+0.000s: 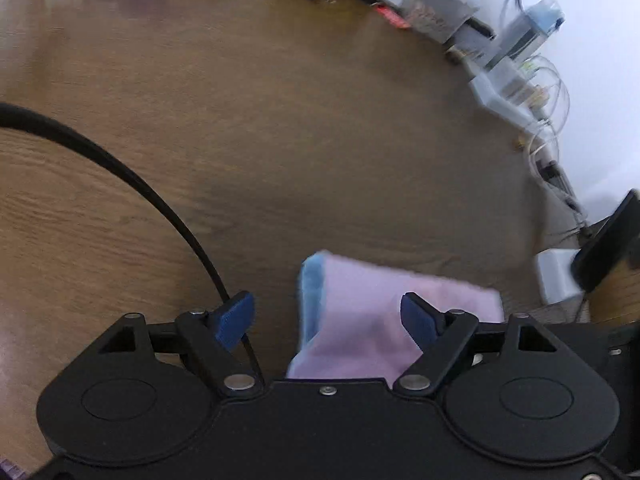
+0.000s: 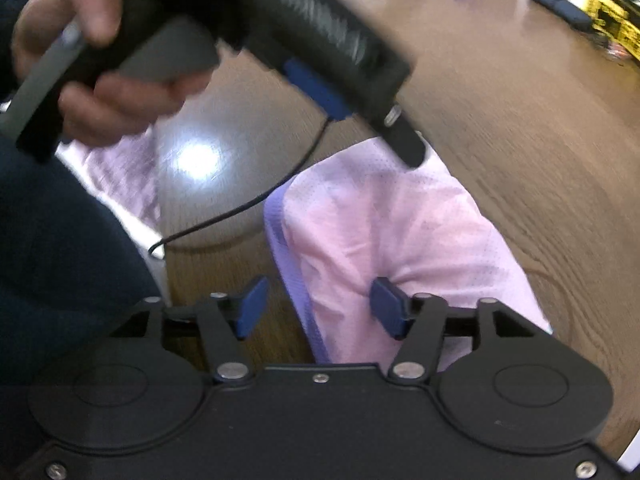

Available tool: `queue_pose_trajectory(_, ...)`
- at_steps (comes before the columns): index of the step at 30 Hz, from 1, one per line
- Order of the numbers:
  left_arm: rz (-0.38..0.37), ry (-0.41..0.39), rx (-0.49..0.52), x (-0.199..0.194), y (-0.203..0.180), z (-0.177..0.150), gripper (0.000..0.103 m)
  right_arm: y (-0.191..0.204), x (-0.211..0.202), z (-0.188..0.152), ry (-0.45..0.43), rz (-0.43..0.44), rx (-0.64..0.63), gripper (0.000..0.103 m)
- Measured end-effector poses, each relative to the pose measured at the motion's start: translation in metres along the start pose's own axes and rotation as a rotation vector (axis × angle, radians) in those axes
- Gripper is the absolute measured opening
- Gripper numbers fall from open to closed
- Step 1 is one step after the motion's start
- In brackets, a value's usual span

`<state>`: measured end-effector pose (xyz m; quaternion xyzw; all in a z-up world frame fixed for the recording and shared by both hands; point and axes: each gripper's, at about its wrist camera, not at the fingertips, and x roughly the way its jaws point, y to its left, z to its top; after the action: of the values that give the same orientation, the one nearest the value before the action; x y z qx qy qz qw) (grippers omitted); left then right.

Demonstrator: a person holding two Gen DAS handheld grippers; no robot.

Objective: Fold clothes

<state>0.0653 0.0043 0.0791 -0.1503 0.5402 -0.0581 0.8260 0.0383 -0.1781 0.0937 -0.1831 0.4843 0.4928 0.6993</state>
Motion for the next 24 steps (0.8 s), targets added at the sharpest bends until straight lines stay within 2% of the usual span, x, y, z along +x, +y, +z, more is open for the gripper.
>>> queue_pose_trajectory(2, 0.054, 0.005, 0.032, 0.005, -0.007, -0.001, 0.079, -0.003, -0.007, 0.001, -0.018, 0.008, 0.051, 0.069)
queue_pose_trajectory(4, 0.168, 0.013, 0.108, 0.017, -0.022, -0.003, 0.079, -0.009, -0.028, -0.001, -0.088, 0.020, 0.110, 0.070)
queue_pose_trajectory(6, 0.195, 0.011, 0.137, 0.016, -0.030, -0.005, 0.079, -0.018, -0.050, -0.005, -0.165, 0.015, 0.168, 0.074)
queue_pose_trajectory(8, 0.216, 0.013, 0.151, 0.017, -0.036, -0.007, 0.080, -0.030, -0.064, -0.009, -0.230, -0.036, 0.220, 0.081)
queue_pose_trajectory(10, 0.225, 0.013, 0.150, 0.016, -0.036, -0.009, 0.083, -0.039, -0.058, -0.011, -0.230, -0.061, 0.249, 0.081)
queue_pose_trajectory(14, 0.228, 0.013, 0.141, 0.019, -0.033, -0.005, 0.089, -0.055, -0.022, -0.016, -0.132, -0.114, 0.249, 0.082)
queue_pose_trajectory(18, 0.220, 0.007, 0.142, 0.024, -0.025, -0.011, 0.092, -0.056, -0.009, -0.027, -0.158, -0.130, 0.268, 0.082)
queue_pose_trajectory(21, 0.202, 0.005, 0.134, 0.015, -0.021, -0.016, 0.091, -0.053, -0.013, -0.026, -0.131, -0.162, 0.260, 0.082)
queue_pose_trajectory(22, 0.178, -0.003, 0.138, 0.008, -0.021, -0.017, 0.091, -0.050, -0.016, -0.022, -0.124, -0.175, 0.257, 0.082)
queue_pose_trajectory(24, 0.083, -0.019, 0.152, -0.008, -0.019, -0.015, 0.091, -0.037, -0.031, -0.022, -0.138, -0.183, 0.257, 0.083)
